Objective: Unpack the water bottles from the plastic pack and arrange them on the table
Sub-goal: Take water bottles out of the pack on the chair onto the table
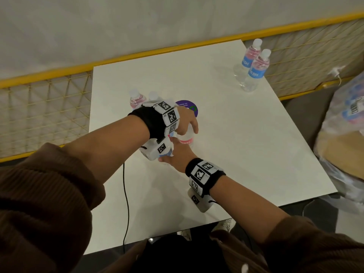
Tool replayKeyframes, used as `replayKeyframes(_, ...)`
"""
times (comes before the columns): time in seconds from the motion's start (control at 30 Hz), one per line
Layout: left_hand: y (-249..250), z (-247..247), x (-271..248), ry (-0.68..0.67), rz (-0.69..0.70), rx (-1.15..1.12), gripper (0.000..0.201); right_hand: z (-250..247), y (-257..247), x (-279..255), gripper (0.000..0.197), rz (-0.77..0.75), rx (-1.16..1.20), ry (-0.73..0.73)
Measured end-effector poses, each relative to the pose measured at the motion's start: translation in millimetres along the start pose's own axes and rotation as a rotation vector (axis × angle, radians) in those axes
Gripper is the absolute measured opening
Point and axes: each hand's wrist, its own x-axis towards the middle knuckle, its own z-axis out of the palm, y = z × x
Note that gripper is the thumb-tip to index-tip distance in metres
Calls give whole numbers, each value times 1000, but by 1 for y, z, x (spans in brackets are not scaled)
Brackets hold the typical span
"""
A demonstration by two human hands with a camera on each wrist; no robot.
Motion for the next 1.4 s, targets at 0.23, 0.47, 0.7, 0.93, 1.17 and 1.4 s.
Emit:
replayKeyframes(0.23, 50, -28, 28, 202, 68, 0, 42, -71, 34, -28, 44, 182, -159, -241)
replayKeyframes(0.47, 172, -48, 104, 283, 252, -97, 37, -211, 123, -101, 9, 416, 278, 162)
replayKeyframes(0.7, 299, -54, 163, 267, 381, -145, 38, -316, 213, -189, 20, 529, 698, 735)
replayKeyframes(0.93, 372, -65, 206, 308, 329, -257, 66, -380, 279, -227, 40, 754, 636, 1108)
replayKeyframes(1.17, 383, -70, 232, 308, 303, -277, 68, -404, 309, -231, 49, 939, 583, 1024)
replayKeyframes(1.4, 392, -76, 231, 319, 296, -347, 59, -408, 315, -227, 53, 827, 666, 1041)
